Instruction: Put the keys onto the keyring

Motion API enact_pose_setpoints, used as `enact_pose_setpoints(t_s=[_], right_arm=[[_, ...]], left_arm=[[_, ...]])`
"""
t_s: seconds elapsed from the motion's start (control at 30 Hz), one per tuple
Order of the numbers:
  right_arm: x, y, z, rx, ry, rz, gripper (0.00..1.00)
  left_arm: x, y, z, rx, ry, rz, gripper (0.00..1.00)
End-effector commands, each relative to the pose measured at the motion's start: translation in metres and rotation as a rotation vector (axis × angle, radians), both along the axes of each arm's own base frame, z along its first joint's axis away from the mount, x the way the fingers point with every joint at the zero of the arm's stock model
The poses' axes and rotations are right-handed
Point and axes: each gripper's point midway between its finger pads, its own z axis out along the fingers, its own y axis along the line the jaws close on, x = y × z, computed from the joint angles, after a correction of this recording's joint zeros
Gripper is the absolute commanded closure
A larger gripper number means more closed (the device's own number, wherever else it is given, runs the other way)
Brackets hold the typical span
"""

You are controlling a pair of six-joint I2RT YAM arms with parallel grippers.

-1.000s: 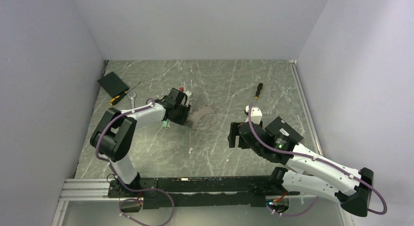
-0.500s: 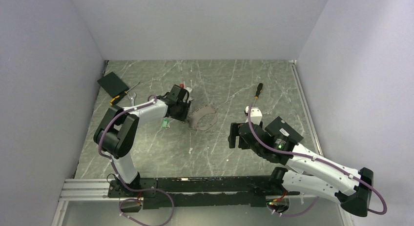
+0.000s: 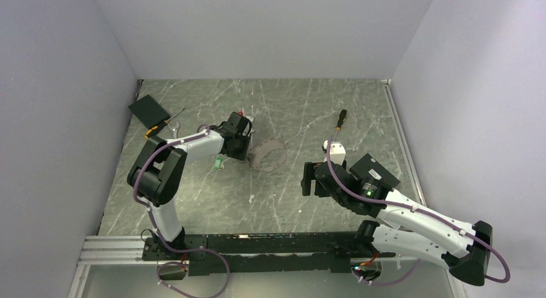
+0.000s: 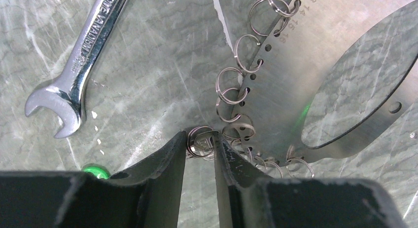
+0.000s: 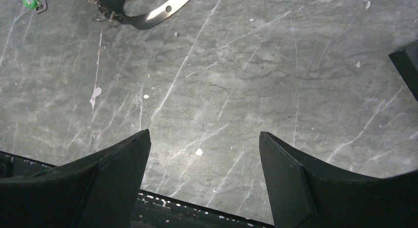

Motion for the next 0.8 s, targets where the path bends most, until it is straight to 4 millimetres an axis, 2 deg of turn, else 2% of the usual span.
enact_pose_setpoints(t_s=[0.0, 0.13, 0.17, 0.2, 0.33, 0.53, 0.7, 0.77], right_arm=[[0.003, 0.003, 0.004, 0.013, -0.014, -0.002, 0.15], [0.003, 0.003, 0.003, 0.012, -0.011, -0.002, 0.15], [0.003, 0.003, 0.003, 0.013, -0.012, -0.002, 0.11], [0.003, 0.004, 0.002, 0.014, -0.010, -0.002, 0.14], [0.002, 0.003, 0.000, 0.016, -0.005, -0.005, 0.15], [0.002, 0.003, 0.000, 0.020, -0.004, -0.006, 0.15], [0.002, 0.004, 0.002, 0.028, -0.009, -0.003, 0.15], [0.002, 0.009, 0.004, 0.049, -0.017, 0.017, 0.15]], left_arm=[[0.000, -0.002, 0.011, -0.020, -0.014, 0.023, 0.72], [-0.001, -0.004, 0.015, -0.031, -0.016, 0.025, 0.85], [0.000, -0.005, 0.016, -0.035, -0.017, 0.023, 0.87], [0.000, -0.005, 0.018, -0.037, -0.019, 0.024, 0.88], [-0.001, -0.003, 0.024, -0.034, -0.019, 0.033, 1.00], [-0.004, -0.002, 0.042, -0.053, -0.044, 0.027, 1.00], [-0.009, 0.003, 0.070, -0.065, -0.101, 0.004, 1.00], [-0.015, 0.004, 0.087, -0.088, -0.141, -0.030, 1.00]])
